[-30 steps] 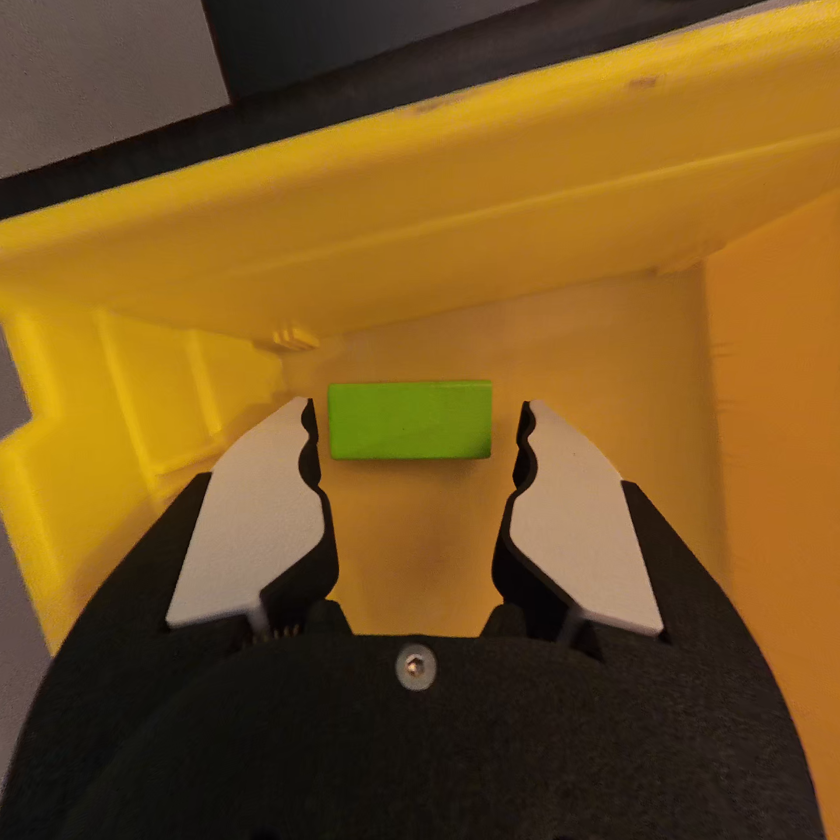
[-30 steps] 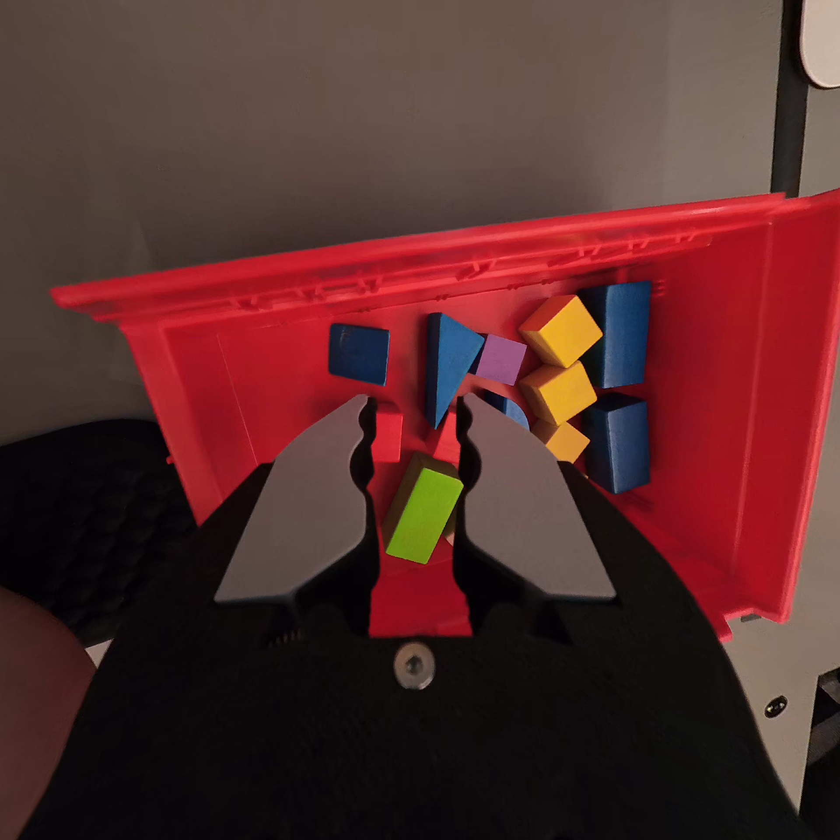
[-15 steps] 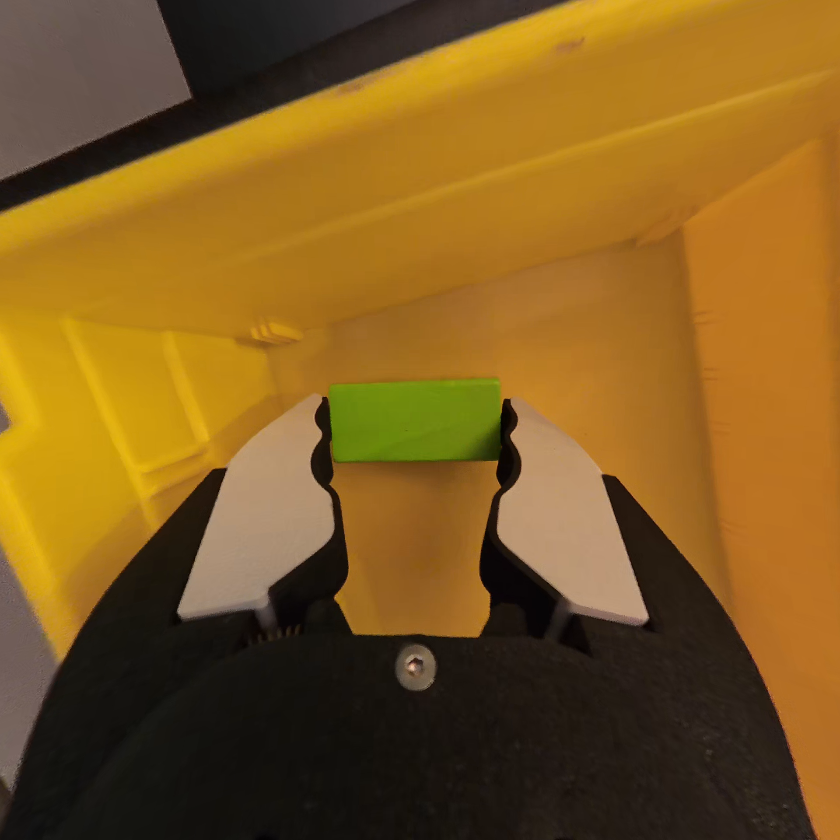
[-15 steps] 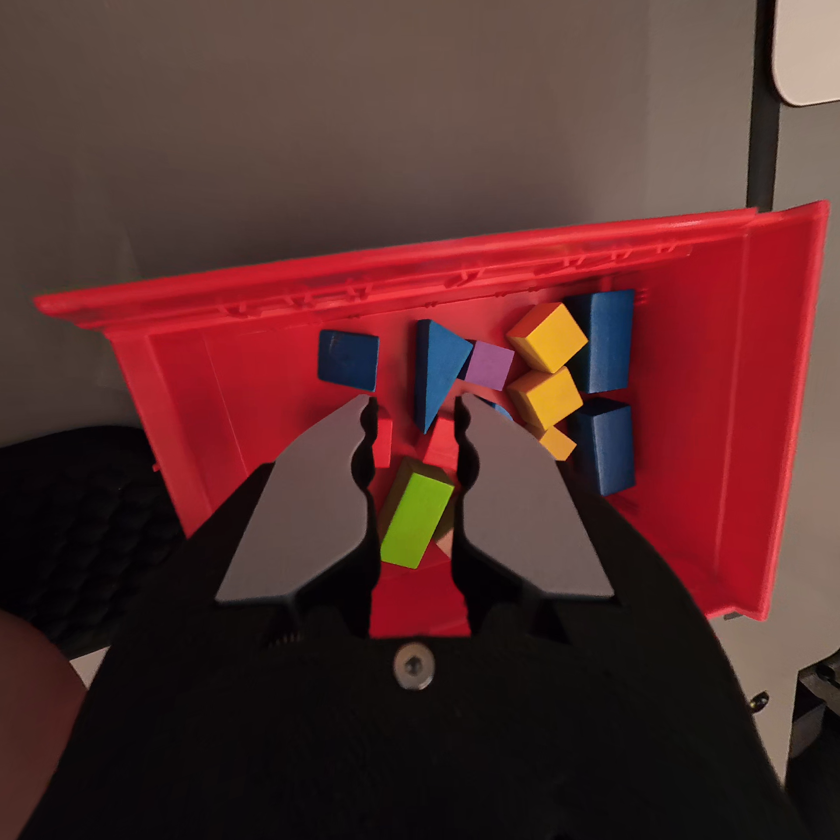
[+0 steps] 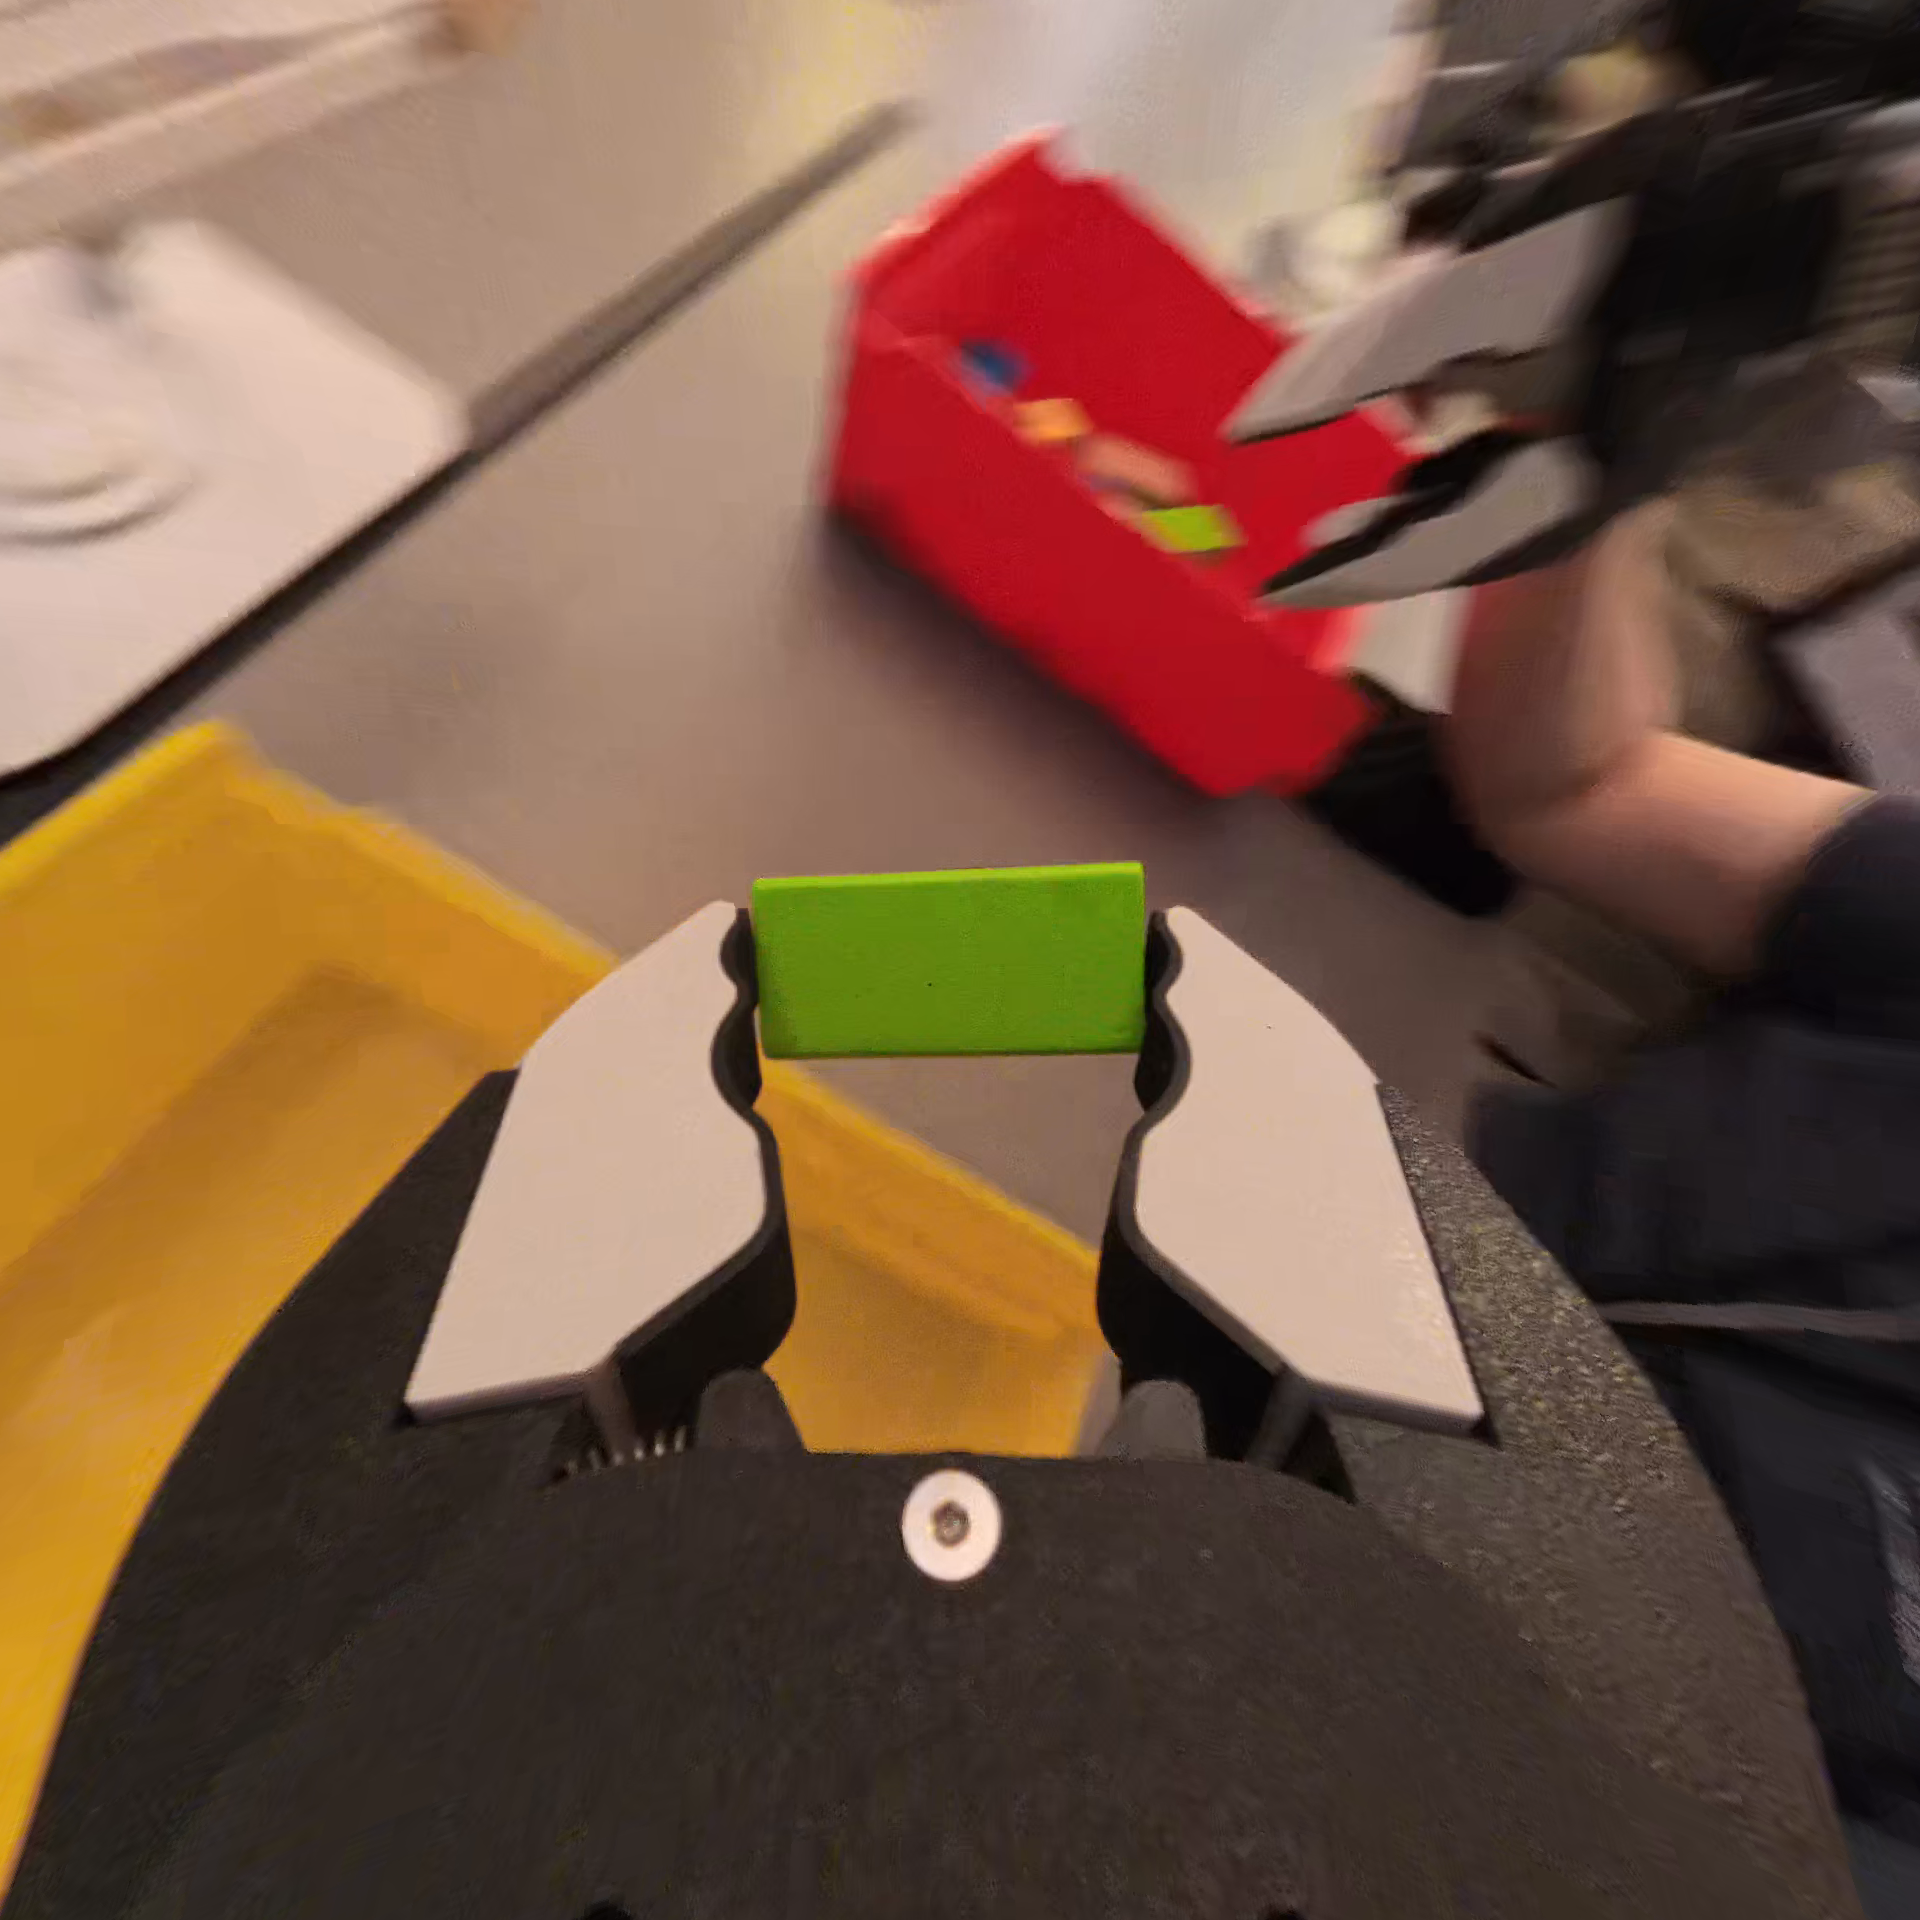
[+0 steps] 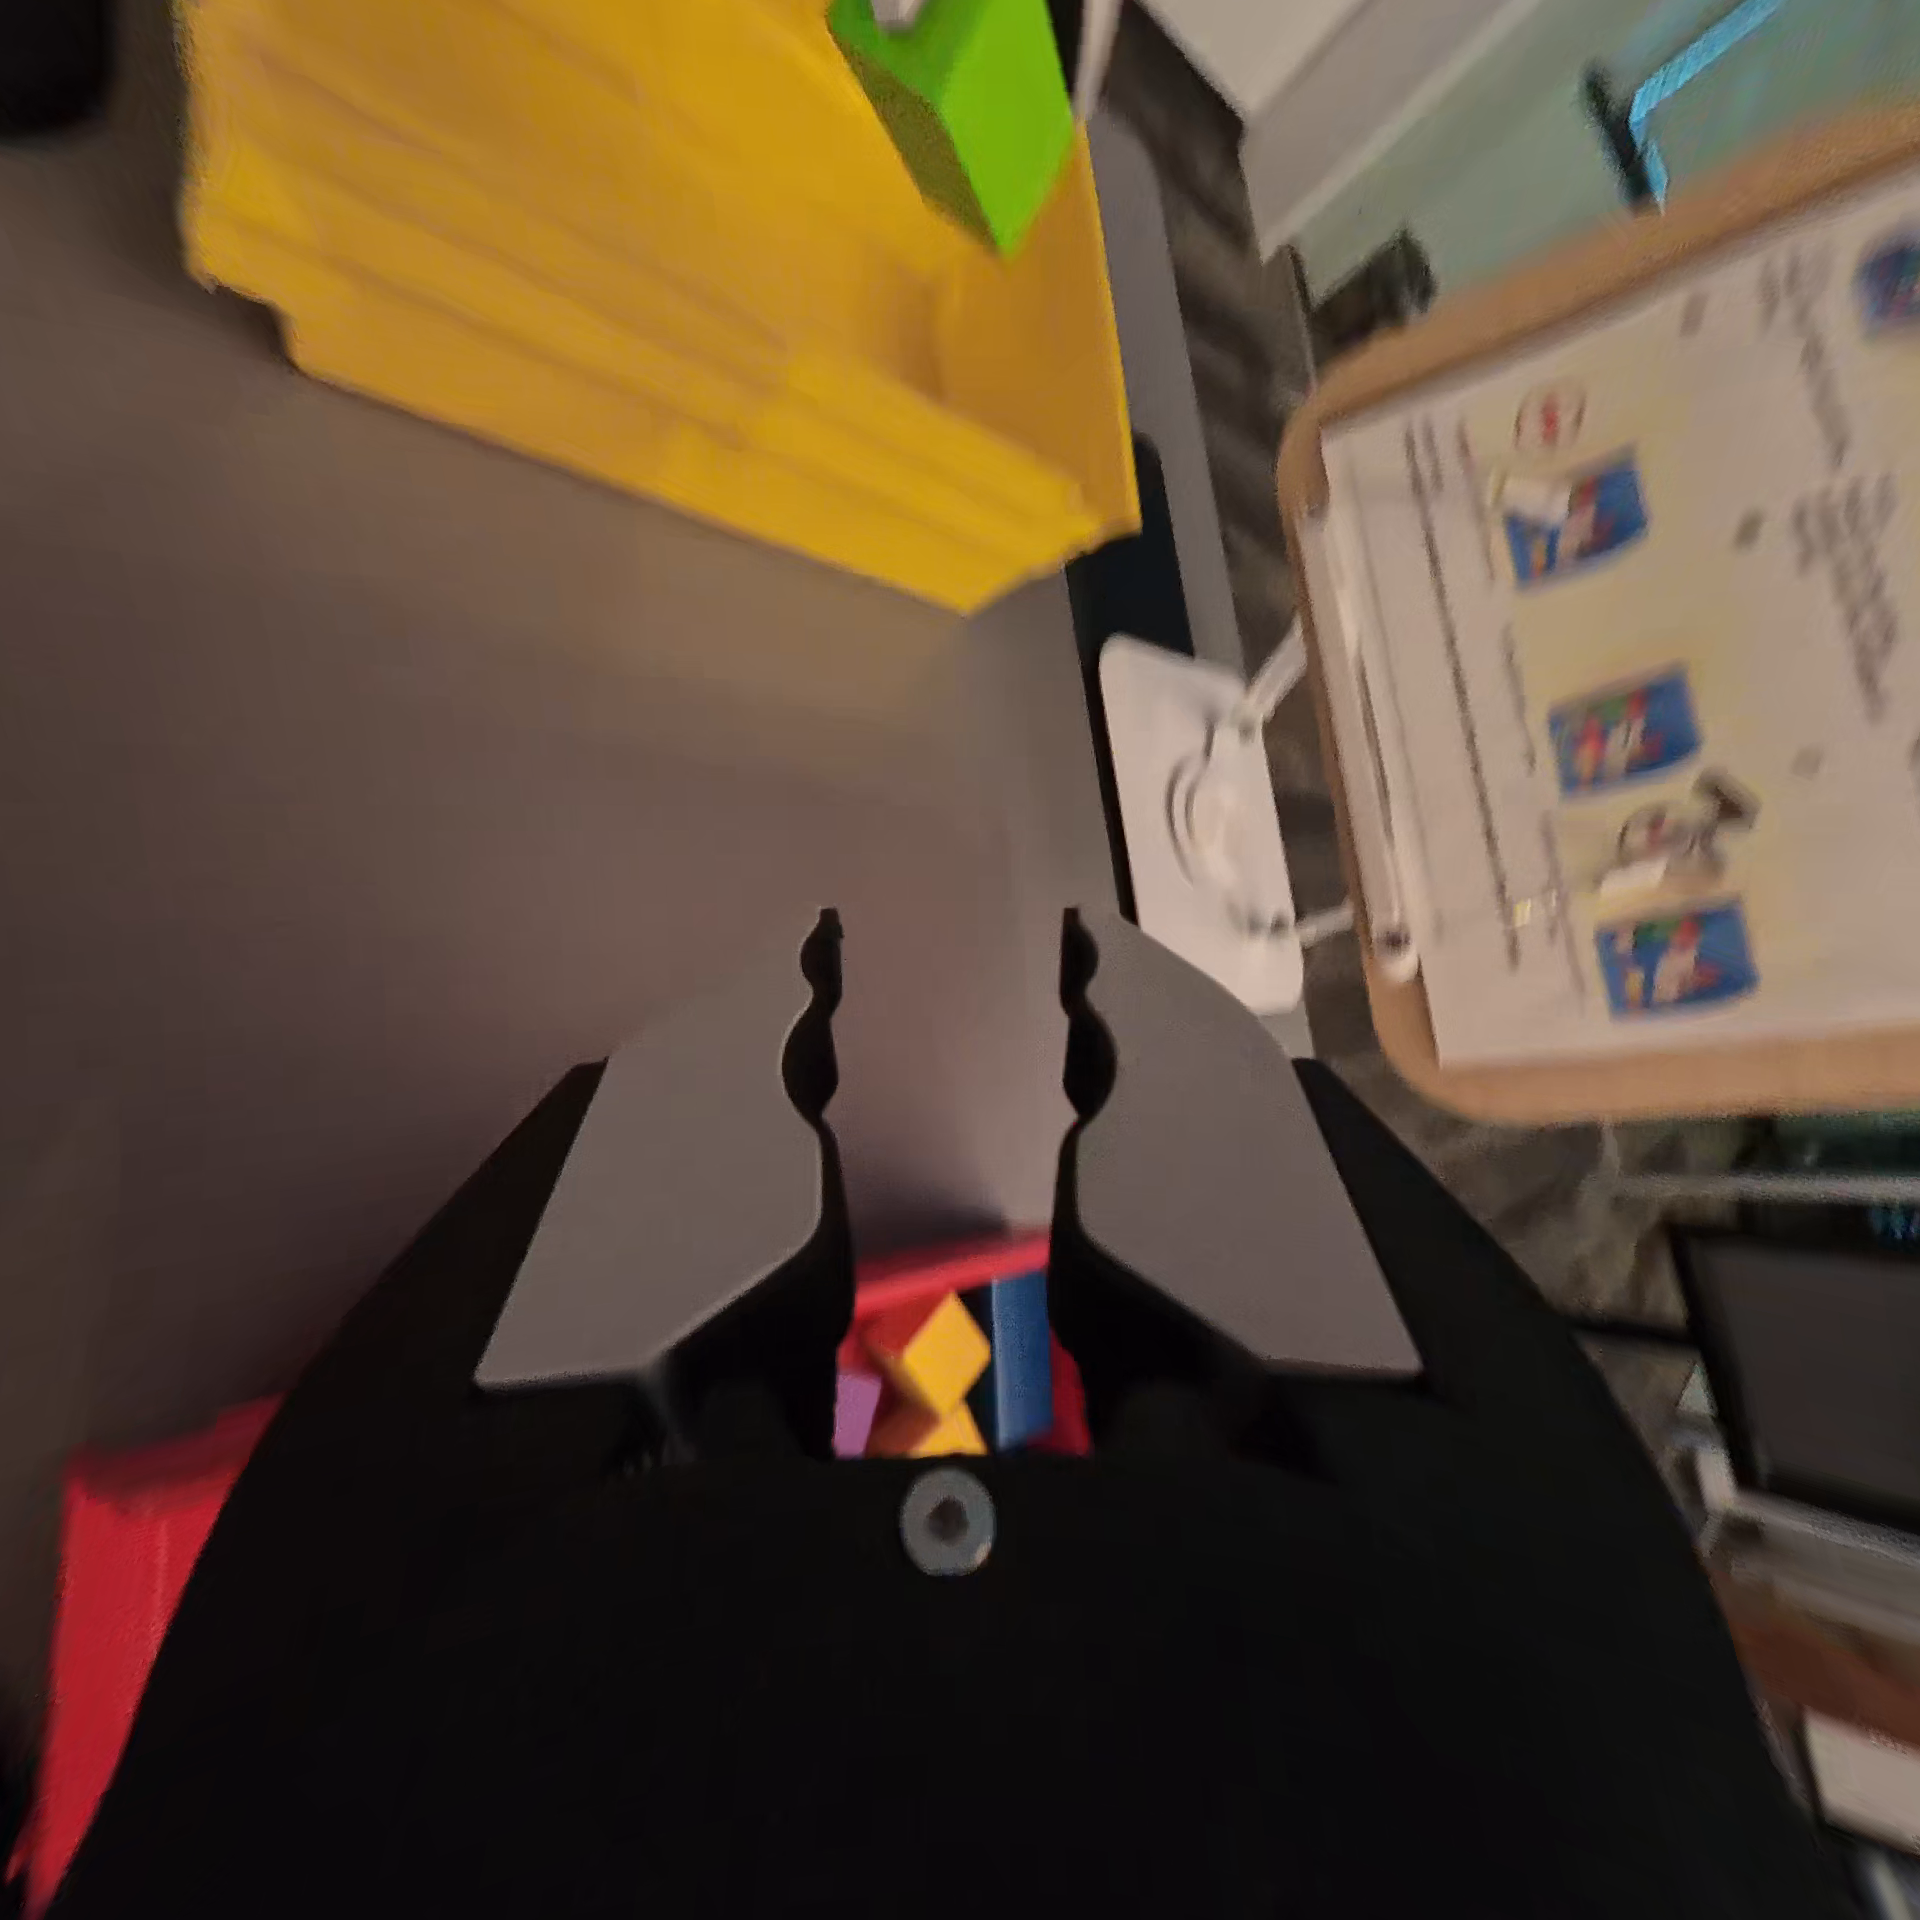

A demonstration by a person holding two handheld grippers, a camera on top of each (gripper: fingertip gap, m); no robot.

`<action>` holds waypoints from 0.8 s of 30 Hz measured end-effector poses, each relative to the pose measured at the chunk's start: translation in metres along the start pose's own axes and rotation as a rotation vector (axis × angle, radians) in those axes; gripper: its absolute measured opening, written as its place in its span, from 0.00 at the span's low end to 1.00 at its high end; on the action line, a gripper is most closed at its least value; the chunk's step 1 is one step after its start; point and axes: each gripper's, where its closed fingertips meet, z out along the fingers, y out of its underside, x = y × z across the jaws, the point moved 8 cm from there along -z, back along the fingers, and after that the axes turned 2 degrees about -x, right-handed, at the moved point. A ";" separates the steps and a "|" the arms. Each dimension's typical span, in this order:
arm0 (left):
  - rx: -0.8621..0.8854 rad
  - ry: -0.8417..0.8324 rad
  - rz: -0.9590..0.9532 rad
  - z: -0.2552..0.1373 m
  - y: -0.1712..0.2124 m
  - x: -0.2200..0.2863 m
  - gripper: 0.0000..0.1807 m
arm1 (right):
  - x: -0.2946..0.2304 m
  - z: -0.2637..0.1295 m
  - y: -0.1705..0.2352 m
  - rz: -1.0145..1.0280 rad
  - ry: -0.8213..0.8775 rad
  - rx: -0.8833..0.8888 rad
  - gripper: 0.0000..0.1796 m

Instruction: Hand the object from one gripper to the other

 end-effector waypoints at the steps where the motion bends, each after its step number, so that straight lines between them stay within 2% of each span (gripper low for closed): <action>1: 0.002 0.103 0.033 0.003 -0.003 0.015 0.39 | -0.006 0.001 -0.012 -0.041 -0.003 0.049 0.23; 3: -0.025 0.257 0.097 0.011 -0.006 0.042 0.39 | -0.016 0.000 -0.035 -0.117 0.039 0.162 0.24; 6: -0.086 0.388 0.172 0.025 -0.006 0.070 0.39 | -0.033 -0.009 -0.066 -0.192 0.045 0.348 0.24; 10: -0.131 0.503 0.217 0.040 -0.007 0.094 0.39 | -0.049 -0.015 -0.085 -0.288 0.062 0.388 0.23; 18: -0.161 0.549 0.253 0.053 -0.007 0.112 0.39 | -0.062 -0.007 -0.095 -0.304 0.011 0.423 0.21; 24: -0.163 0.512 0.248 0.052 -0.008 0.111 0.39 | -0.061 -0.003 -0.093 -0.291 0.005 0.422 0.19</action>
